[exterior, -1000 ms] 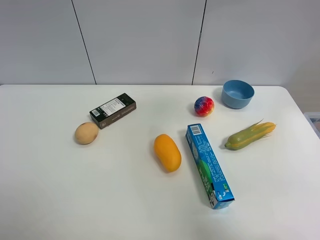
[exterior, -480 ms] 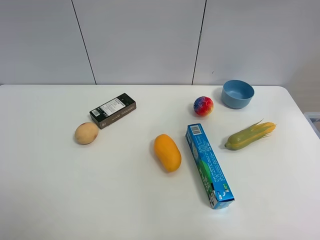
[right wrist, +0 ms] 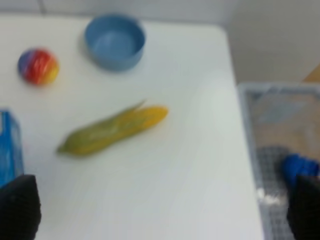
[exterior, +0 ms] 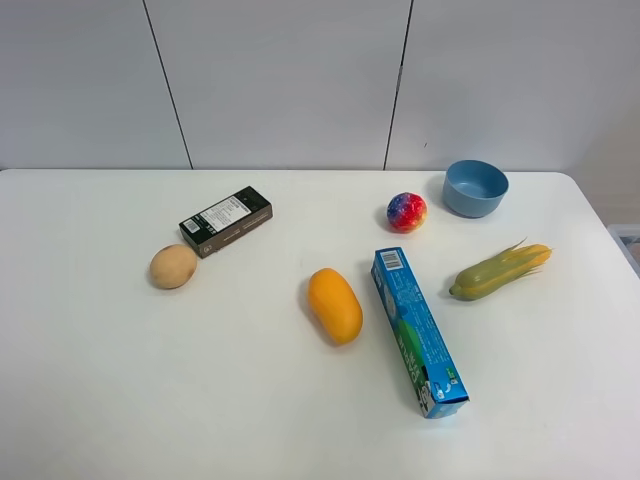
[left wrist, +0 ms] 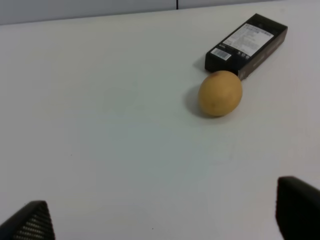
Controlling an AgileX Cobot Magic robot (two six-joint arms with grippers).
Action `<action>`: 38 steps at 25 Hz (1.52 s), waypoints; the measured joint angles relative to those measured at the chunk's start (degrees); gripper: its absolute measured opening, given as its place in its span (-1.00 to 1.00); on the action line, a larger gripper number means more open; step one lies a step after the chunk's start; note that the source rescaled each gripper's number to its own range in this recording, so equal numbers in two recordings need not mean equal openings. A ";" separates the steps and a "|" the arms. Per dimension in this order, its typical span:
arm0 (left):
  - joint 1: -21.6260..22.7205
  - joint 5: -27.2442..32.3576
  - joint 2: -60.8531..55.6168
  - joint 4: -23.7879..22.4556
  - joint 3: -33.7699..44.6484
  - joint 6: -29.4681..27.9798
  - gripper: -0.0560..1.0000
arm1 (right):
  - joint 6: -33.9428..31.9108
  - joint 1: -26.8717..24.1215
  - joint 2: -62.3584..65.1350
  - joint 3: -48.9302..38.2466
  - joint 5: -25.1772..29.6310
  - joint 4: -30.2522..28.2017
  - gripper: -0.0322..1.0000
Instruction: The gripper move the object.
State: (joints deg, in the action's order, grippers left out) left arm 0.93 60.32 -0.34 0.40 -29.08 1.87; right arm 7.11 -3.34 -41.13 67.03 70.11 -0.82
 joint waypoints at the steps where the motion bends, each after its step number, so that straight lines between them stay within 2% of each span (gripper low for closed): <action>1: 0.00 0.00 0.00 0.00 0.00 0.00 1.00 | 0.46 0.00 2.15 -3.07 0.02 0.82 1.00; 6: 0.00 0.00 0.00 0.00 0.00 0.00 1.00 | 1.68 0.00 12.20 -20.21 -0.57 5.59 1.00; 11: 0.00 0.00 0.00 0.00 0.00 0.00 1.00 | 4.67 0.00 25.64 -33.04 -9.85 7.35 1.00; 13: 0.00 0.00 0.00 0.00 0.00 0.00 1.00 | 4.73 0.00 30.44 -36.05 -11.08 7.62 1.00; 17: 0.00 0.00 0.00 0.00 0.00 0.00 1.00 | 4.73 0.00 37.35 -36.82 -11.33 7.54 1.00; 21: 0.00 0.00 0.00 0.00 0.00 0.00 1.00 | 3.59 0.07 40.98 -38.17 -8.82 6.97 1.00; 27: 0.00 0.00 0.00 0.00 0.00 0.00 1.00 | 0.72 0.07 41.24 -38.17 -8.78 5.26 1.00; 34: 0.00 0.00 0.00 0.00 0.00 0.00 1.00 | 0.52 0.07 41.24 -38.17 -8.78 5.11 1.00; 38: 0.00 0.00 0.00 0.00 0.00 0.00 1.00 | -2.66 0.07 41.24 -38.17 -8.83 4.73 1.00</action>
State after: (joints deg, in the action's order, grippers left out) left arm 0.93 60.32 -0.34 0.40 -29.08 1.87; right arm 4.45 -3.27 0.11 28.86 61.27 3.92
